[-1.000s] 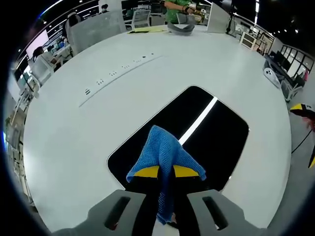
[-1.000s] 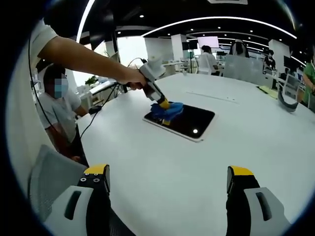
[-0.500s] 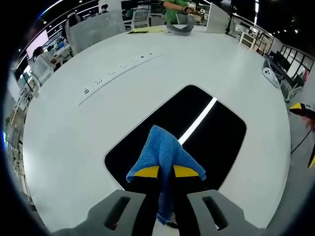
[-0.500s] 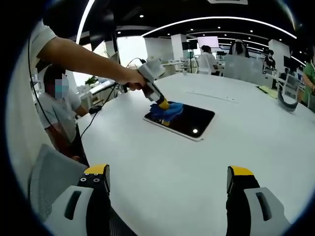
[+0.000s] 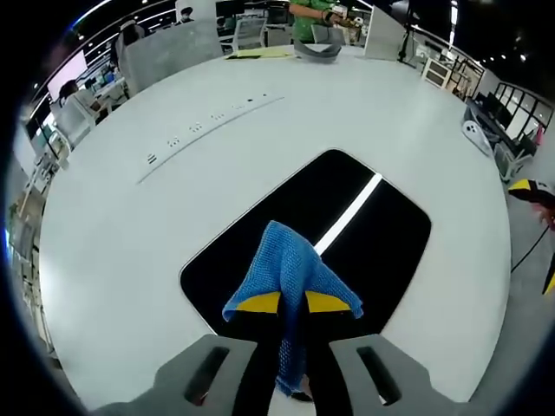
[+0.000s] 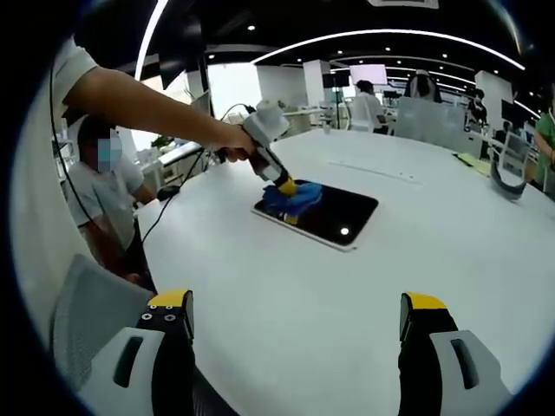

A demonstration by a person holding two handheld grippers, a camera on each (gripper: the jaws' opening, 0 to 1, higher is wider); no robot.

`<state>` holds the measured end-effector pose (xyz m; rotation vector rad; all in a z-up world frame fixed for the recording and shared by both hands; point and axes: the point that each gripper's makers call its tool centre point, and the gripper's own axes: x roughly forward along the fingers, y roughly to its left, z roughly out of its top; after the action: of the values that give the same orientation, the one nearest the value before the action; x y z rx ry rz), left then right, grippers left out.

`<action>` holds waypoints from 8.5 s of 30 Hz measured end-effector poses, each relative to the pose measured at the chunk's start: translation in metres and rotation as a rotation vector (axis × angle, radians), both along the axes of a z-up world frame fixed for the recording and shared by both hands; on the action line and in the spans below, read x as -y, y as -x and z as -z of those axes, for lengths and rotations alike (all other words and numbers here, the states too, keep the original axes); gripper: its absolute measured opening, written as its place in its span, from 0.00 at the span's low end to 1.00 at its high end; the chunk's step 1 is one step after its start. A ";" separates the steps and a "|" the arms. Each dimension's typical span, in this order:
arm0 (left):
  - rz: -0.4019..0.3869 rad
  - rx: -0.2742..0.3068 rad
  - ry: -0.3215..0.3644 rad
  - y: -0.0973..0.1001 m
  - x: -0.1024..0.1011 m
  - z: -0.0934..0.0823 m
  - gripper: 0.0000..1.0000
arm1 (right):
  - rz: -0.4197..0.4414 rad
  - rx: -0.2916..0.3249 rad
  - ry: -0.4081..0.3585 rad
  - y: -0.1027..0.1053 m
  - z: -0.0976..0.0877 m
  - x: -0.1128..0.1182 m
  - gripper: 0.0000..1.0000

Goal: Wipe the mirror surface with the cleaning cloth until all visible marks leave the cleaned area.

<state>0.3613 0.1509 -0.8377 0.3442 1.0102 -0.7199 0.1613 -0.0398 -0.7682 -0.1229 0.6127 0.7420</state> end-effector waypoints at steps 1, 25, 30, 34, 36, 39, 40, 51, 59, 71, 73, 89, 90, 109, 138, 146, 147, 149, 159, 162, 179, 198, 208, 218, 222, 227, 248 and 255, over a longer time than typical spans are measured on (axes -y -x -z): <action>0.002 0.001 -0.001 0.000 0.000 0.000 0.07 | -0.001 0.002 0.001 0.000 -0.001 0.000 0.99; 0.012 0.001 0.010 0.010 0.003 0.000 0.07 | 0.007 0.002 0.004 0.004 -0.001 0.003 0.99; 0.016 -0.003 0.014 0.012 0.003 0.000 0.07 | 0.004 0.003 0.002 0.005 0.000 0.002 0.99; 0.020 -0.006 0.011 0.014 0.003 0.000 0.07 | 0.004 0.003 0.001 0.006 -0.001 0.001 0.99; 0.018 -0.007 0.013 0.015 0.003 0.000 0.07 | 0.006 0.003 0.000 0.007 -0.001 0.001 0.99; 0.018 -0.005 0.015 0.019 0.002 -0.001 0.07 | 0.004 0.004 0.002 0.008 0.000 0.001 0.99; 0.019 -0.006 0.016 0.020 0.002 -0.001 0.07 | 0.006 0.002 -0.002 0.008 0.000 0.001 0.99; 0.018 -0.016 0.024 0.028 0.002 -0.001 0.07 | -0.001 0.005 -0.004 0.010 -0.001 -0.003 0.99; 0.023 -0.020 0.019 0.033 0.002 0.000 0.07 | -0.007 0.007 0.000 0.010 -0.002 -0.004 0.99; 0.013 -0.029 0.019 0.039 0.003 0.000 0.07 | -0.010 0.015 0.001 0.009 -0.004 -0.004 0.99; 0.010 -0.032 0.023 0.041 0.003 0.000 0.07 | -0.012 0.017 -0.002 0.008 -0.005 -0.005 0.99; -0.004 -0.038 0.045 0.051 0.005 0.000 0.07 | -0.022 0.013 -0.008 0.011 -0.003 -0.008 0.99; -0.004 -0.038 0.045 0.052 0.005 0.000 0.07 | -0.022 0.014 -0.006 0.011 -0.003 -0.007 0.99; -0.016 -0.032 0.051 0.063 0.005 0.000 0.07 | -0.023 0.020 -0.011 0.014 -0.006 -0.007 0.99; 0.003 -0.048 0.030 0.070 0.008 0.000 0.07 | -0.025 0.020 -0.011 0.028 -0.005 -0.005 0.99; -0.003 -0.048 0.034 0.068 0.011 -0.001 0.07 | -0.027 0.016 -0.008 0.029 -0.004 -0.004 0.99; 0.001 -0.045 0.033 0.068 0.012 -0.001 0.07 | -0.026 0.015 -0.009 0.030 -0.004 -0.003 0.99; -0.002 -0.045 0.036 0.067 0.014 -0.001 0.07 | -0.024 0.014 -0.009 0.030 -0.004 -0.002 0.99; -0.010 -0.048 0.046 0.066 0.017 -0.001 0.07 | -0.019 0.008 -0.008 0.032 -0.002 0.001 0.99; -0.015 -0.052 0.050 0.066 0.019 -0.001 0.07 | -0.018 0.010 -0.010 0.032 -0.002 0.000 0.99; 0.014 -0.058 0.060 0.063 0.035 0.000 0.07 | -0.005 0.002 -0.012 0.032 -0.001 0.006 0.99; 0.006 -0.089 0.045 0.057 0.037 0.001 0.07 | -0.010 -0.001 -0.011 0.026 -0.001 0.008 0.99; 0.005 -0.099 0.042 0.051 0.037 0.000 0.07 | -0.006 0.000 -0.016 0.024 -0.001 0.010 0.99; 0.001 -0.107 0.047 0.045 0.037 0.001 0.07 | 0.004 -0.009 -0.016 0.025 0.002 0.015 0.99; 0.008 -0.105 0.046 0.045 0.037 0.001 0.07 | 0.007 -0.008 -0.018 0.025 0.002 0.015 0.99; 0.010 -0.106 0.039 0.043 0.037 0.001 0.07 | 0.008 -0.005 -0.016 0.024 0.002 0.015 0.99; 0.016 -0.105 0.027 0.033 0.036 0.001 0.07 | 0.014 -0.011 -0.025 0.022 0.002 0.015 0.99; 0.019 -0.104 0.023 0.030 0.036 0.001 0.07 | 0.019 -0.011 -0.024 0.020 0.003 0.017 0.99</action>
<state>0.3315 0.1151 -0.8386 0.2993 1.0972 -0.7727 0.1411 -0.0571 -0.7714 -0.0908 0.6142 0.7319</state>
